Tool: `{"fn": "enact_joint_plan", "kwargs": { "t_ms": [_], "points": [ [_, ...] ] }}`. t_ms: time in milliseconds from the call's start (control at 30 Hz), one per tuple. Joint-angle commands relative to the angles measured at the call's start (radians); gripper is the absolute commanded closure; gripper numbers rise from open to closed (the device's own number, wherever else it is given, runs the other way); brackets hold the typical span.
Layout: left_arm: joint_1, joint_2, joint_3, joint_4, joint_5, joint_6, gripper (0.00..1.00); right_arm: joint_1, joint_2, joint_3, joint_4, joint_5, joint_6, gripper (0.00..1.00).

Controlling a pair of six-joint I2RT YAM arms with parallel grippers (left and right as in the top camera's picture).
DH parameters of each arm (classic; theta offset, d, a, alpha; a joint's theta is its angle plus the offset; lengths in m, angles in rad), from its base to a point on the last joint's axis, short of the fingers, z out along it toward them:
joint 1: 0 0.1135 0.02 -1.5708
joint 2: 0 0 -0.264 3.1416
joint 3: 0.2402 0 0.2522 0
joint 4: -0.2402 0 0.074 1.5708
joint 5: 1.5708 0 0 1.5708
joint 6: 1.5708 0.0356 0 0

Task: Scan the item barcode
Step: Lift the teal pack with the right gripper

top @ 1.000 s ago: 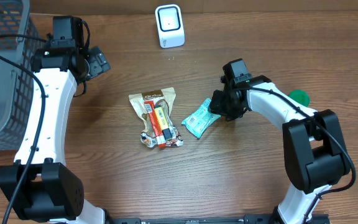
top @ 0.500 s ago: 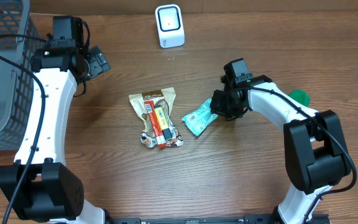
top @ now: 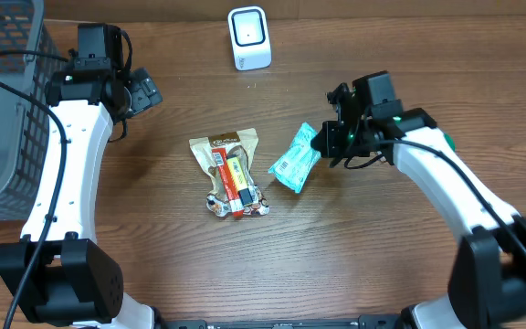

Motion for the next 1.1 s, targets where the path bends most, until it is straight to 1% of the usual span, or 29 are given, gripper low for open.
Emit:
{"fn": "enact_joint_plan", "kwargs": {
  "t_ms": [0,133,267,333,467,600,733,933,967,1000,1033,1067],
  "points": [
    [0.004,-0.009,0.006,0.001,-0.002,0.022,0.00,-0.006,-0.054,0.009,-0.003,-0.039,-0.044,0.96],
    [0.004,-0.009,0.006,0.001,-0.002,0.022,0.00,-0.006,-0.051,0.008,-0.013,-0.029,-0.033,0.96],
    [0.004,-0.009,0.006,0.001,-0.002,0.022,0.00,-0.003,-0.049,-0.018,-0.017,0.071,-0.031,0.96],
    [0.004,-0.009,0.006,0.001,-0.002,0.022,0.00,0.000,-0.045,-0.040,-0.003,0.124,-0.006,0.96],
    [0.004,-0.009,0.006,0.001,-0.002,0.021,0.00,0.000,-0.033,-0.106,0.055,0.168,0.003,0.96],
    [0.004,-0.009,0.006,0.001,-0.002,0.021,0.00,0.000,-0.029,-0.171,0.134,0.225,0.055,0.96],
    [0.004,-0.009,0.006,0.001,-0.002,0.022,0.00,0.000,-0.027,-0.224,0.205,0.228,0.087,0.96],
    [0.004,-0.009,0.006,0.001,-0.002,0.022,0.00,0.000,-0.017,-0.256,0.249,0.260,0.100,0.96],
    [0.004,-0.009,0.006,0.001,-0.002,0.022,0.00,0.000,-0.014,-0.256,0.250,0.264,0.100,0.92],
    [0.004,-0.009,0.006,0.001,-0.002,0.022,0.00,0.000,-0.007,-0.256,0.251,0.270,0.100,0.86],
    [0.004,-0.009,0.006,0.001,-0.002,0.022,0.00,0.000,-0.001,-0.256,0.253,0.270,0.099,0.75],
    [0.004,-0.009,0.006,0.001,-0.002,0.022,0.00,0.000,0.006,-0.256,0.255,0.270,0.100,0.68]
  ]
}}
